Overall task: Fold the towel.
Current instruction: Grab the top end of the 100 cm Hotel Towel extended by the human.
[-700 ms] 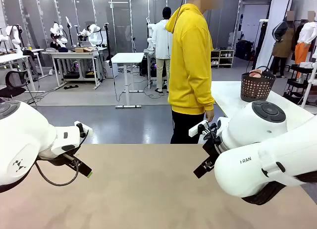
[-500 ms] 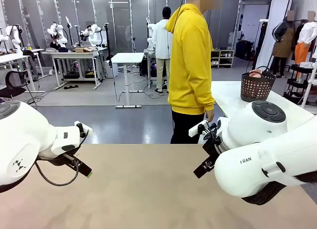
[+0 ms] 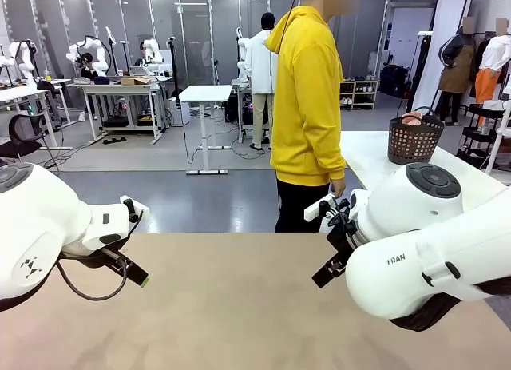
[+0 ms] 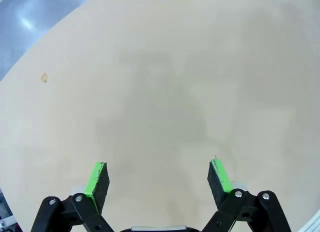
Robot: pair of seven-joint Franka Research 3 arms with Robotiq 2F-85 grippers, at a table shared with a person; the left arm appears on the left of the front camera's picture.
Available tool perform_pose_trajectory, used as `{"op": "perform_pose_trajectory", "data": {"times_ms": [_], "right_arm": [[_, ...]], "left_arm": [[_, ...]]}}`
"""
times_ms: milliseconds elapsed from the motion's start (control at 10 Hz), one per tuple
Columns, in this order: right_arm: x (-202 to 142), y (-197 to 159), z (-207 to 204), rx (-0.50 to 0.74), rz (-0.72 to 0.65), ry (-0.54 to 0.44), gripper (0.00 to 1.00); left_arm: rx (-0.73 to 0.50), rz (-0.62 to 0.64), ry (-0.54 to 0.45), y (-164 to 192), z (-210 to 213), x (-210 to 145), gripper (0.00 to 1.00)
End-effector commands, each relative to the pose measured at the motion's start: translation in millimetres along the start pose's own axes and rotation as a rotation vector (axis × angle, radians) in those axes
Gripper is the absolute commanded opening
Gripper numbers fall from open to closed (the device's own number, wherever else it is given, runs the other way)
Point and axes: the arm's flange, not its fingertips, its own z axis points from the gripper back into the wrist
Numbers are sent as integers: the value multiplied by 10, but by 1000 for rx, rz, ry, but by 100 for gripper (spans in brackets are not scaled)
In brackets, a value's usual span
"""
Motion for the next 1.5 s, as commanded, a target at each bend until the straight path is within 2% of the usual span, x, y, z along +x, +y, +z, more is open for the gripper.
{"op": "perform_pose_trajectory", "data": {"times_ms": [0, 200, 300, 400, 500, 600, 700, 800, 900, 1100, 1200, 1400], "right_arm": [[0, -1, 0, 0, -2, 0, 100], [0, 0, 0, 0, 0, 0, 100], [143, -139, 224, 18, 0, -6, 100], [262, -357, 488, 112, -33, -6, 100], [338, -536, 679, 180, -47, 2, 100], [392, -739, 863, 253, -75, -22, 100], [390, -949, 1051, 348, -115, -44, 100], [329, -1146, 1219, 476, -186, -102, 100], [175, -1390, 1367, 578, -272, -139, 100], [-375, -1793, 1652, 758, -435, -269, 100], [-708, -1944, 1806, 815, -480, -355, 100], [-1370, -2201, 2007, 825, -597, -443, 100]], "left_arm": [[0, 1, 0, 2, 0, 0, 100], [0, 0, 0, 0, 0, 0, 100], [-38, 36, -3, 74, 191, 112, 100], [-101, 71, 24, 196, 473, 221, 100], [-124, 137, -1, 374, 679, 307, 100], [-245, 211, -16, 573, 888, 355, 100], [-360, 267, 10, 776, 1082, 338, 100], [-497, 307, -3, 954, 1258, 283, 100], [-614, 367, -58, 1185, 1452, 154, 100], [-834, 487, -212, 1612, 1790, -336, 100], [-905, 553, -290, 1779, 1904, -647, 100], [-968, 681, -419, 2054, 1987, -1292, 100]]}}
